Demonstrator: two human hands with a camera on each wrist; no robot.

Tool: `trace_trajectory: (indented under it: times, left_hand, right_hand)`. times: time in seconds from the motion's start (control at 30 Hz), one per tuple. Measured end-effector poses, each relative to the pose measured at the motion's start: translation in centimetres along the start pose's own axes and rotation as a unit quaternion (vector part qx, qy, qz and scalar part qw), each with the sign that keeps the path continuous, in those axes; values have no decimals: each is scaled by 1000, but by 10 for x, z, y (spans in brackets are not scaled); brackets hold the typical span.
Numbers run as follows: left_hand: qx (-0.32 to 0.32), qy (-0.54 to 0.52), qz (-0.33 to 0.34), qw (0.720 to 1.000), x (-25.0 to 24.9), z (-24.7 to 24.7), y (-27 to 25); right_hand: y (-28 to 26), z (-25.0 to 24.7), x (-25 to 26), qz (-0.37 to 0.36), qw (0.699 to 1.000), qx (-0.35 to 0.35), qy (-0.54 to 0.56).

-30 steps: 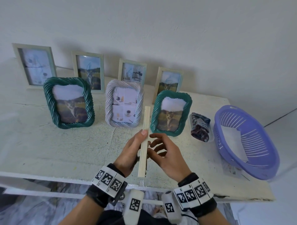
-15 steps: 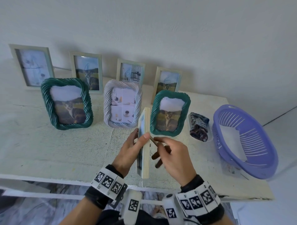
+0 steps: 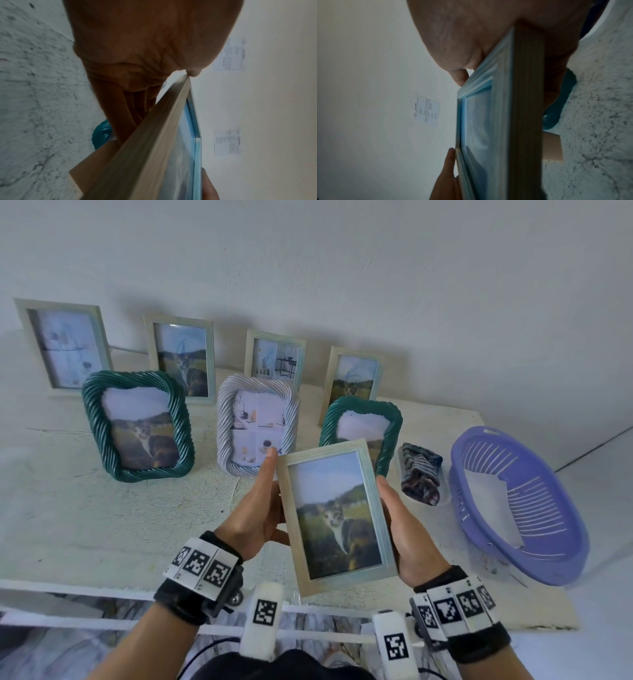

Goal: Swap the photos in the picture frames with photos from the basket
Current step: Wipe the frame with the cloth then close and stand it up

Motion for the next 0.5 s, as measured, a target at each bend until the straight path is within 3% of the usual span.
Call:
trace_trajectory:
  times: [0.1,0.2,0.5]
  left_hand:
    - [25,23,-5,999,-11,11,7]
    - [30,57,0,998,-28,21,17]
    - [61,212,108,969,-144,100,86]
  right_hand:
    - [-6,-9,10,-9,1000,17,12]
    - [-16,-27,35,-41,997,28,-63]
    - [-49,-109,173,-253,936,-106,-220]
Point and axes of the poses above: each hand's wrist, its own y-axis towards the middle knuckle, its own z-axis out of the palm, x = y × z, the point moved 7 cm from there along y, towards the middle knuckle, and after that the axes turned 12 degrees about x, right-handed, at the moved point
